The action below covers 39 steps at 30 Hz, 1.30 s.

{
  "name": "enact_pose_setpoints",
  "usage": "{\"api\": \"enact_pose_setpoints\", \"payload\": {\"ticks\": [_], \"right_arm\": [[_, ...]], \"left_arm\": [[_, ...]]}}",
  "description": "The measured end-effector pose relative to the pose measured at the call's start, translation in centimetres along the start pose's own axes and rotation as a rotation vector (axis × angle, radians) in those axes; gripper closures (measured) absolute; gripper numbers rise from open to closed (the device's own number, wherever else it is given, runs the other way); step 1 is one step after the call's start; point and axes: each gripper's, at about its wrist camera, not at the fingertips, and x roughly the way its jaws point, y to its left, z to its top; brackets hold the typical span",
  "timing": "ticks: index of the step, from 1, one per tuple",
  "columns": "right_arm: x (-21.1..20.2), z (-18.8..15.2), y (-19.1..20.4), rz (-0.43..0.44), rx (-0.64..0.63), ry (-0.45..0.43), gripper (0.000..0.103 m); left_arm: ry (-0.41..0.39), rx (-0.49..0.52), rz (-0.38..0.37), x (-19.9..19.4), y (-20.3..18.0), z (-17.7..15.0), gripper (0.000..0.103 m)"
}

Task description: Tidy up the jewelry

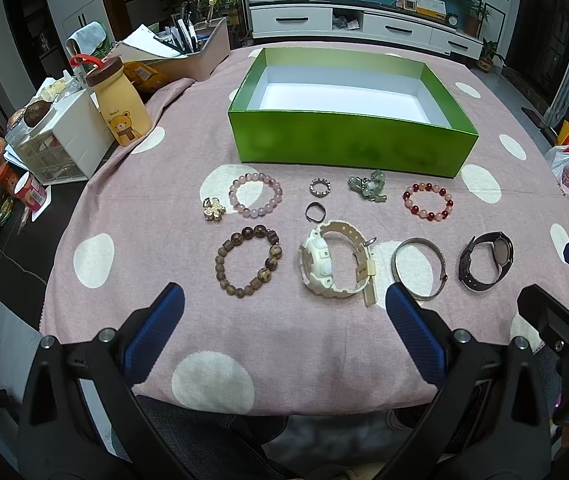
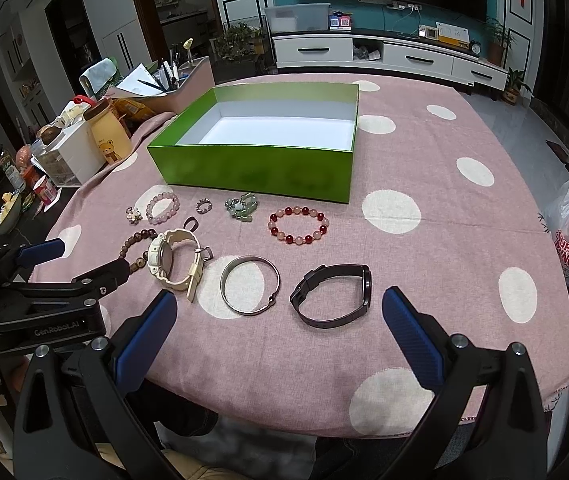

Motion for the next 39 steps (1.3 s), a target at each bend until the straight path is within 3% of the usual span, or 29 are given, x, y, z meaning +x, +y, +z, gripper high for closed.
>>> {"api": "enact_pose_setpoints", "payload": {"ticks": [23, 34, 39], "right_arm": [[0.1, -0.2, -0.3, 0.007, 0.015, -0.008, 0.001], [0.1, -0.5, -2.8, 0.025, 0.067, -0.044, 0.001], [0.7, -1.5, -3.0, 0.079, 0.032, -0.029, 0.001]], "left_arm": [[0.006, 0.004, -0.013, 0.3, -0.4, -0.5, 0.002], [0.005, -0.056, -0.073, 2.0, 1.6, -0.7, 0.002], [-0.003, -0.061, -0.093, 2.7, 2.6, -1.2, 0.002]]}}
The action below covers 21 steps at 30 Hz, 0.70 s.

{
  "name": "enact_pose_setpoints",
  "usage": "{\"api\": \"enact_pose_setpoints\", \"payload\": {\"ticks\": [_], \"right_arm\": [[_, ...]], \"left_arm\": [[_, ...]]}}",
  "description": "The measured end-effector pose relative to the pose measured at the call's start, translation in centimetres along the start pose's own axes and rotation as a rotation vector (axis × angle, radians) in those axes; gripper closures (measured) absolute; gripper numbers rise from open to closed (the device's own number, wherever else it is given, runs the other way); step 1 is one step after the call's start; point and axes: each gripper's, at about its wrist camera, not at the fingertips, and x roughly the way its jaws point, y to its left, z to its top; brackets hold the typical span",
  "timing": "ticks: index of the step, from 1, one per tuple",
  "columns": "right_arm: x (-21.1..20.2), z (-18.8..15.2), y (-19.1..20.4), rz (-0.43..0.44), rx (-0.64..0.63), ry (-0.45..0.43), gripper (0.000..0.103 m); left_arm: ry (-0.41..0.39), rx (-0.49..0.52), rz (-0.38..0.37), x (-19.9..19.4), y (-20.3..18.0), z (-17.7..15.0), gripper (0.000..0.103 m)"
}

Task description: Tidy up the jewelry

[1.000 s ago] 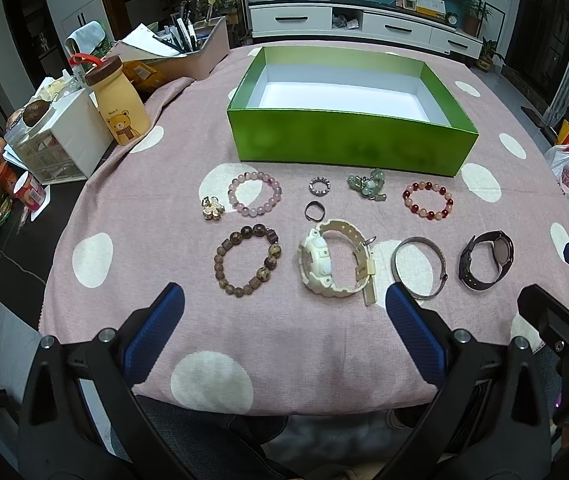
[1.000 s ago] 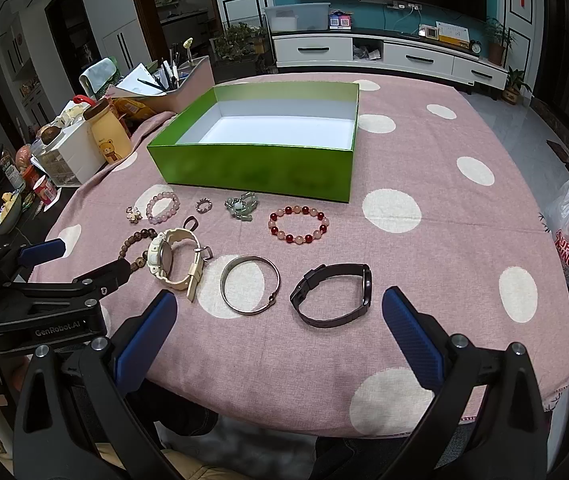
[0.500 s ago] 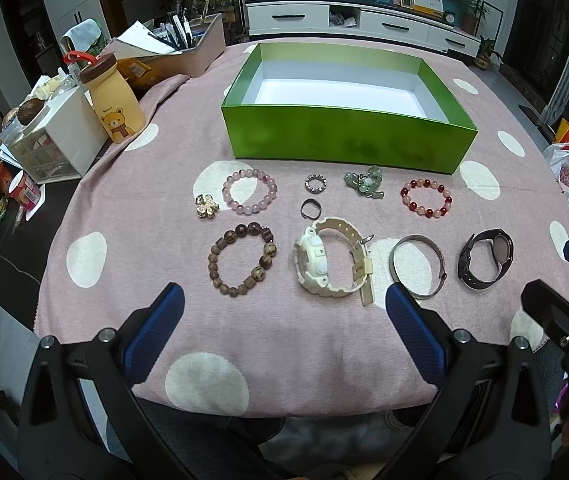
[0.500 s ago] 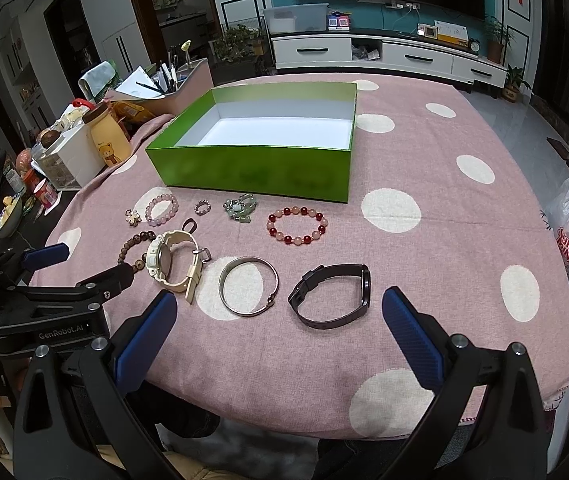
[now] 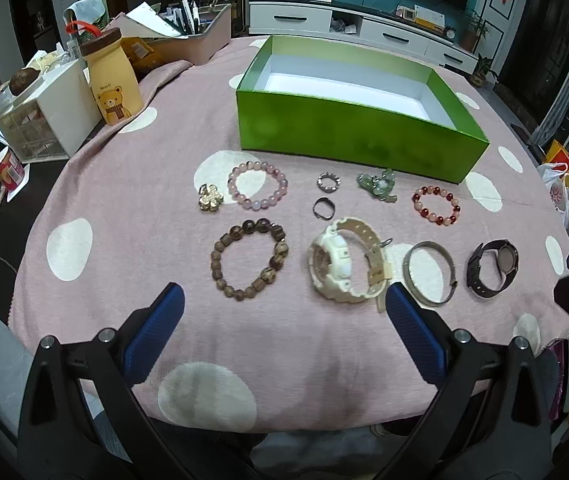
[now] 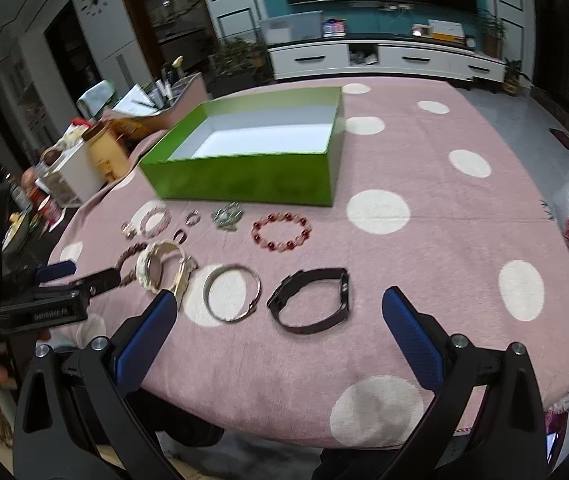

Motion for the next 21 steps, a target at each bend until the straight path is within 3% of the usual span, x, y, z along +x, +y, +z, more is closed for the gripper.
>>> {"api": "enact_pose_setpoints", "payload": {"ticks": [6, 11, 21], "right_arm": [[2.1, -1.3, 0.9, 0.083, -0.039, 0.045, 0.002], [3.9, -1.4, 1.6, 0.135, -0.069, 0.069, 0.015], [7.3, -1.2, 4.5, 0.194, -0.197, 0.125, 0.049]], "left_arm": [[0.001, -0.015, -0.024, 0.9, 0.5, -0.6, 0.002], [-0.013, -0.003, -0.069, 1.2, 0.0, -0.4, 0.003], [0.015, 0.063, -0.107, 3.1, -2.7, 1.0, 0.042]]}}
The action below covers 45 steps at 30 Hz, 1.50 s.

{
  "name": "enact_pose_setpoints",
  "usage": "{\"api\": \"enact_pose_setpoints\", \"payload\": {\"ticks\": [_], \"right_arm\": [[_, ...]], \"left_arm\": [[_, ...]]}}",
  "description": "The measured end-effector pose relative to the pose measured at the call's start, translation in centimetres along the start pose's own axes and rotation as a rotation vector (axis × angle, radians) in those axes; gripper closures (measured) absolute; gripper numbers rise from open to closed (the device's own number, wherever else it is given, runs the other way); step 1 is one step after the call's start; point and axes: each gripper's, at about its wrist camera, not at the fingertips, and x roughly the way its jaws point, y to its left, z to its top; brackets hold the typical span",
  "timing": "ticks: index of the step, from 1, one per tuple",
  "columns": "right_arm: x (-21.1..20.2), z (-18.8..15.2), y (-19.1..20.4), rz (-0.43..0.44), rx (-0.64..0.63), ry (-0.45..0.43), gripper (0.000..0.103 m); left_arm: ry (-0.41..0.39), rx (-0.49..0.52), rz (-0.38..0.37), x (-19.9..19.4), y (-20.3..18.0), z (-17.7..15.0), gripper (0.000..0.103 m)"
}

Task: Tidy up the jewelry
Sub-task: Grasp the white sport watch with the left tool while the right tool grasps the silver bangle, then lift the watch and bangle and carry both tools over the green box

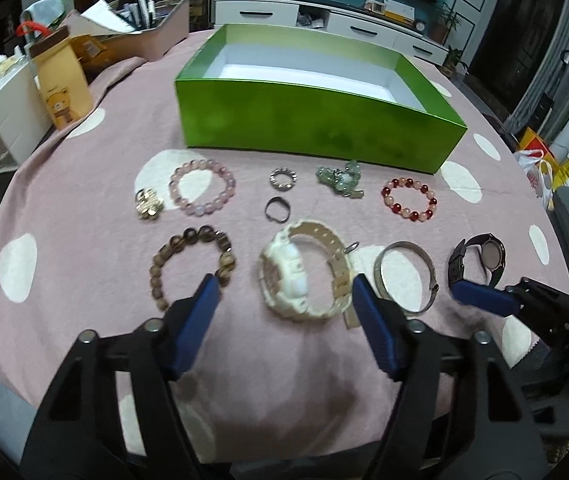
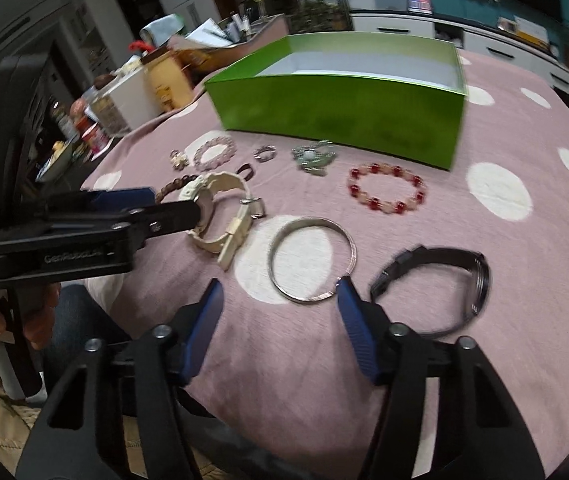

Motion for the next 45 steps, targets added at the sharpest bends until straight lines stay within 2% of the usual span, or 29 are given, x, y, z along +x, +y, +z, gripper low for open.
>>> {"api": "enact_pose_setpoints", "payload": {"ticks": [5, 12, 14, 15, 18, 26, 33, 39, 45], "right_arm": [[1.6, 0.2, 0.9, -0.028, -0.084, 0.025, 0.062], [2.9, 0.1, 1.6, -0.067, -0.184, 0.037, 0.083], [3.0, 0.2, 1.6, -0.075, -0.194, 0.031, 0.090], [3.0, 0.2, 1.5, -0.079, -0.198, 0.028, 0.094], [3.0, 0.1, 1.3, -0.078, -0.198, 0.012, 0.098], [2.3, 0.7, 0.9, -0.041, -0.160, -0.043, 0.101], [-0.4, 1.9, 0.6, -0.010, -0.130, -0.135, 0.101], [-3.7, 4.3, -0.1, -0.029, -0.121, -0.254, 0.101], [-5.6, 7.4, -1.1, -0.072, -0.129, -0.359, 0.101]], "left_arm": [[0.037, 0.028, 0.040, 1.3, -0.6, 0.6, 0.061], [0.109, 0.044, 0.084, 3.0, -0.9, 1.0, 0.076], [0.104, 0.048, 0.100, 3.2, -0.8, 1.1, 0.083], [0.104, 0.045, 0.100, 3.3, -0.7, 1.2, 0.083], [0.094, 0.045, 0.104, 3.4, -0.5, 1.5, 0.085], [0.075, 0.029, 0.091, 3.4, -0.5, 2.0, 0.085], [0.004, 0.020, 0.087, 1.1, -0.2, 3.3, 0.085], [-0.086, 0.017, 0.095, -1.6, 0.0, 5.4, 0.085], [-0.146, 0.006, 0.110, -2.7, 0.5, 8.2, 0.085]]}}
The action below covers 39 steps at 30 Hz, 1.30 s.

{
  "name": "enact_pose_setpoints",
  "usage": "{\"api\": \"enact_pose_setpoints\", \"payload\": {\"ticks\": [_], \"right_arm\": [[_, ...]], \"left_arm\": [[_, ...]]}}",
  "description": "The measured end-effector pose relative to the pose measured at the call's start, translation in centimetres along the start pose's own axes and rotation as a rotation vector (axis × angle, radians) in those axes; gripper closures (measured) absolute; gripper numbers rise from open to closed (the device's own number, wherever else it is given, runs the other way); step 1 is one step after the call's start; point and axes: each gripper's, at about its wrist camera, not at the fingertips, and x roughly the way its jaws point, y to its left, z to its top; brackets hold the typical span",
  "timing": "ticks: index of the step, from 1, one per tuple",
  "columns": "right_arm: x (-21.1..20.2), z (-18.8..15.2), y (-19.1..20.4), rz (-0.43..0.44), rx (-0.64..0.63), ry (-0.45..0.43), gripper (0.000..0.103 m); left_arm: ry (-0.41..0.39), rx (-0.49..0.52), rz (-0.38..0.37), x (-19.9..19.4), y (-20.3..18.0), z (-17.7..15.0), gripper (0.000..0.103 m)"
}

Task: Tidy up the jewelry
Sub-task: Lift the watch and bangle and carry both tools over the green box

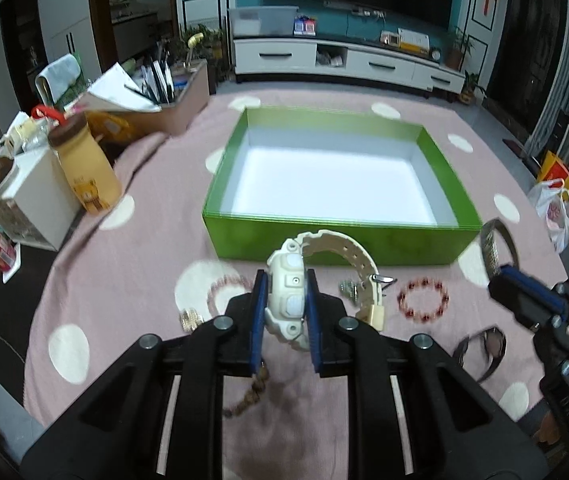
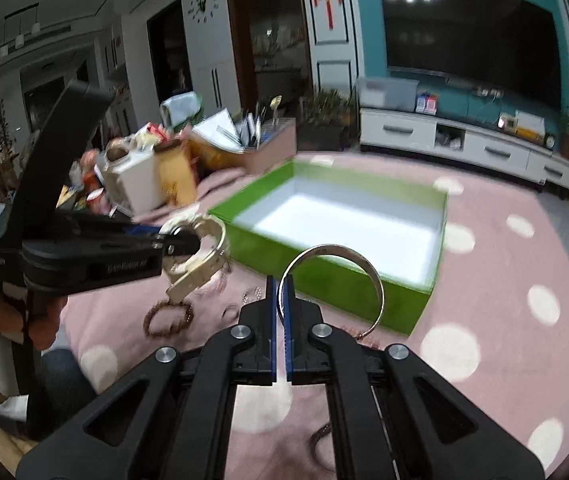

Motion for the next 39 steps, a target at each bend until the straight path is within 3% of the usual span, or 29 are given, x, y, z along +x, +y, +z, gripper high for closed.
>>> {"api": "enact_pose_setpoints", "payload": {"ticks": [6, 14, 20, 29, 34, 35, 36, 39], "right_arm": [[2.1, 2.7, -1.4, -0.033, 0.004, -0.028, 0.101], [7.3, 5.0, -3.6, -0.081, 0.038, 0.021, 0.101], [11.2, 5.0, -4.7, -0.113, 0.065, 0.091, 0.101], [15.2, 4.2, -5.2, -0.149, 0.064, 0.196, 0.098], [14.4, 4.3, -5.4, -0.160, 0.081, 0.182, 0.094], [14.1, 4.2, -5.4, -0.163, 0.086, 0.177, 0.091], [13.6, 4.3, -5.4, -0.165, 0.094, 0.169, 0.084], [12.2, 4.2, -5.3, -0.174, 0.113, 0.142, 0.065]], "left_arm": [[-0.037, -0.020, 0.007, 1.0, 0.2, 3.2, 0.085], [-0.063, -0.008, 0.056, 4.6, -0.1, 7.5, 0.085], [-0.005, 0.007, 0.064, 8.7, -0.7, 9.2, 0.085], [0.057, 0.057, 0.101, 12.8, -2.2, 9.0, 0.083], [0.039, 0.080, 0.117, 12.3, -2.5, 9.0, 0.061], [0.033, 0.080, 0.119, 12.0, -2.5, 9.0, 0.053], [0.028, 0.079, 0.122, 11.7, -2.4, 9.0, 0.043], [0.020, 0.070, 0.118, 10.7, -2.1, 8.7, 0.036]]}}
